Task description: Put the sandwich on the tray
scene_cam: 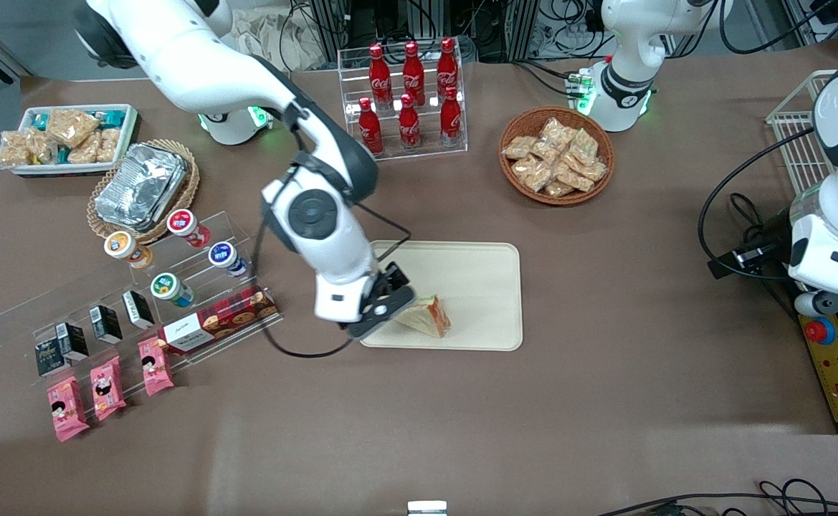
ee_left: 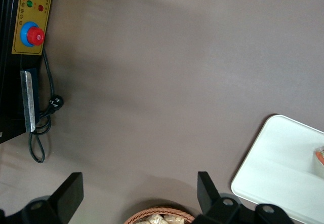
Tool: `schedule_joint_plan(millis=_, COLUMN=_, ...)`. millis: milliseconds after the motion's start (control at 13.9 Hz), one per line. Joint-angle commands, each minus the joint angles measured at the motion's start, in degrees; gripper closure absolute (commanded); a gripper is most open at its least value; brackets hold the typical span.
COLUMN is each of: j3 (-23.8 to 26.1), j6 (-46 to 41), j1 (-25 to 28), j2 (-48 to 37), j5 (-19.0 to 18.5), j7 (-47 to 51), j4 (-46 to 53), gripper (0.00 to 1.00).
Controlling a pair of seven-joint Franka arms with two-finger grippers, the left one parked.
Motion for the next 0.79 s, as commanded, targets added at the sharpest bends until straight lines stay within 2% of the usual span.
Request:
schedule_joint_plan(millis=0, j3=0.1, j6=-3.0, j1=-2.1, j2=-6.3, j5=1.6, j7=11.5, j4=-3.6, gripper=0.00)
schedule_joint_plan(millis=72, j3=0.1, j6=-3.2, j1=-3.1, j2=-7.0, j5=1.5, j7=14.4, j4=-3.6, gripper=0.00)
schedule_joint_plan(millis=502, j3=0.6, j6=-7.8, j1=-8.7, j2=-11.3, j5=1.7, j7=14.2, j4=-3.7, gripper=0.00)
schedule_joint_plan(millis=717, j3=0.6, j6=-9.1, j1=-11.9, j2=-11.5, j5=2.2, j7=4.4, j4=-3.0, gripper=0.00)
